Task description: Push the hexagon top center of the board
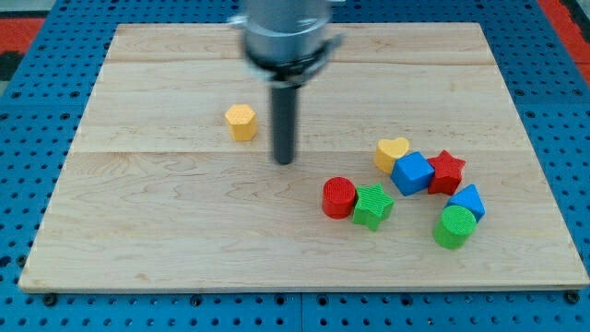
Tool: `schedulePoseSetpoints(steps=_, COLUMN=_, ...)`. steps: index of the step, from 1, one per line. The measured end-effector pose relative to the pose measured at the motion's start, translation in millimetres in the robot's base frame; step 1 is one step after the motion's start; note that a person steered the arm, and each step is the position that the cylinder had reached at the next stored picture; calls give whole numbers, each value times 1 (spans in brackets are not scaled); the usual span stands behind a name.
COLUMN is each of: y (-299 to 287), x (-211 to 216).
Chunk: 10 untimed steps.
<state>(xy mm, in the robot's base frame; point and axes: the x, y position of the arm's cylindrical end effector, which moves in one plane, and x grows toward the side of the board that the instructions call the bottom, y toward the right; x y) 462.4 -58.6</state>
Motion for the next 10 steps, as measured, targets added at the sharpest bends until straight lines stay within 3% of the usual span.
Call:
schedulePoseSetpoints(steps=1, y=-50, x=-74)
schedulePoseSetpoints(steps=2, y=-12, x=-92)
schedulePoseSetpoints(steps=3, y=-62, x=-58)
schedulePoseSetpoints(steps=4, y=22, x=-38)
schedulePoseSetpoints(steps=5, y=60, x=-79)
schedulePoseSetpoints(steps=6, y=24, x=-178)
schedulePoseSetpoints(steps=7, y=54, x=-157)
schedulePoseSetpoints(steps=8, y=62, x=-87)
schedulePoseSetpoints(steps=9, y=-14, x=-121)
schedulePoseSetpoints(steps=10, y=-16, x=-198)
